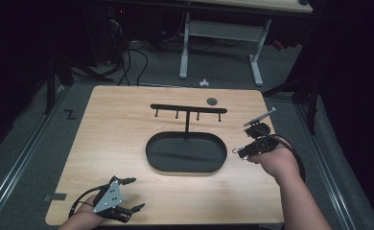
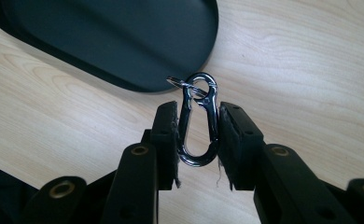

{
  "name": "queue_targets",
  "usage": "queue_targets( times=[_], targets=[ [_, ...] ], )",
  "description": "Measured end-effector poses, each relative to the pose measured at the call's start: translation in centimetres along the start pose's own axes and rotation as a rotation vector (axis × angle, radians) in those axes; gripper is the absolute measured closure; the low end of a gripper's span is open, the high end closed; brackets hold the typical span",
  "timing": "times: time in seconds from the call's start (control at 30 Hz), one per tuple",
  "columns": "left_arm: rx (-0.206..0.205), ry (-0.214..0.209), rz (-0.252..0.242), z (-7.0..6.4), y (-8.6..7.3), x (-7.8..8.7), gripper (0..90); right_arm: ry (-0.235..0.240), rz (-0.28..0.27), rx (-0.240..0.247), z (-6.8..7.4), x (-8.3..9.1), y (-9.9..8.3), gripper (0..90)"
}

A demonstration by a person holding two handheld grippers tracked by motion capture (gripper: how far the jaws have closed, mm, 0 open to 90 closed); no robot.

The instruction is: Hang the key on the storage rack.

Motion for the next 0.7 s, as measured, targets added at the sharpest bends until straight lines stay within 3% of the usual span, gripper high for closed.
queue_targets(
  times=[0.33,0.7],
  targets=[
    [-0.002,-0.003,0.002,0.0,0.0,0.0,15.3,-0.007,-0.015,0.023,0.8,0.7,2.2,68.8],
    [-0.011,-0.008,0.003,-0.2,0.0,0.0,15.3,-0.005,-0.053,0.016,1.2,1.4,4.6,68.8]
  ],
)
Point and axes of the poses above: each handheld gripper's, and its own axes: x roughly backward along the jaws, y roughly out of its top, z roughly to its left, the point moved 8 cm from there along -x, roughly forward along the jaws, and after that the axes turned 12 degrees about -z, right-handed, at the moved point
